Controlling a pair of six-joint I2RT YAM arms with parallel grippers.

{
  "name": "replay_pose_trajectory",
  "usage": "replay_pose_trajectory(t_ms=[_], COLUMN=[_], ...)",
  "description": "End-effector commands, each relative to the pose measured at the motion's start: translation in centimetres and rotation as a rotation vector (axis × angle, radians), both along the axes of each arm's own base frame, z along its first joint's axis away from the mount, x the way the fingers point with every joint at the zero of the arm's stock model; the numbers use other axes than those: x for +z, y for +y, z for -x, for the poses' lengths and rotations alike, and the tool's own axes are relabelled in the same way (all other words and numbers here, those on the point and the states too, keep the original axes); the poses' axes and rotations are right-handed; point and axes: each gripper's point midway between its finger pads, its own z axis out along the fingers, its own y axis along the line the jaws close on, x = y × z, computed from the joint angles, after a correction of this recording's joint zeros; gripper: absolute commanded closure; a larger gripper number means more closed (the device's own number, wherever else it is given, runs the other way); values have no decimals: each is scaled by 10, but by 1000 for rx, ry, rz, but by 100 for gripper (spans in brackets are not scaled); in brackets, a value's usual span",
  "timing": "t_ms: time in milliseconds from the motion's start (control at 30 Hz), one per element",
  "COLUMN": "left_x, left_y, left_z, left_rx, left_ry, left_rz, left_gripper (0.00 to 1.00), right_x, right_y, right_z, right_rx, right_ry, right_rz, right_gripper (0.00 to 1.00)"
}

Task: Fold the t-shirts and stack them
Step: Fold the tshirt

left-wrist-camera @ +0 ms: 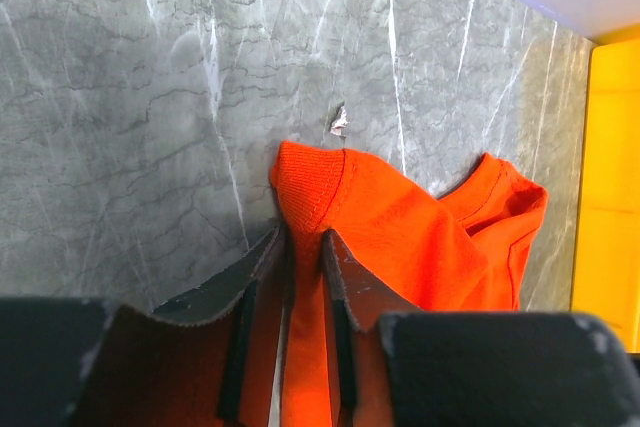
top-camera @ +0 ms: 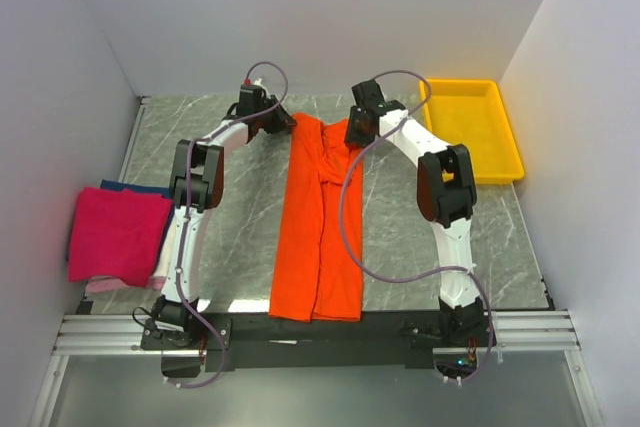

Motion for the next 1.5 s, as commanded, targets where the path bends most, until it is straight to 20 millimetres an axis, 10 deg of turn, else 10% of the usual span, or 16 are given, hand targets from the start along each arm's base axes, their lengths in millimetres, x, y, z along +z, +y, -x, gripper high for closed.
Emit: replay_pose_trajectory(t_ms=[0,500,767,1467], left_x=[-7,-11,-14,-18], left_y=[2,1,3,5], left_z=[4,4,4,4], left_rx=[-8,-11,-9,-4], left_ry=[23,28,31,28], left_rz=[2,-2,-6,-21], left_gripper=[73,73,73,78], right_x=[27,6,-1,77], right_y=[10,17,14,-16], right_z=[-15,-22,-21,9], right_rx=[-18,-51,-88,-213], right_ry=[-68,-44,-34,-216], right_rz=[-34,-62,-58,-119], right_gripper=[61,66,100,100])
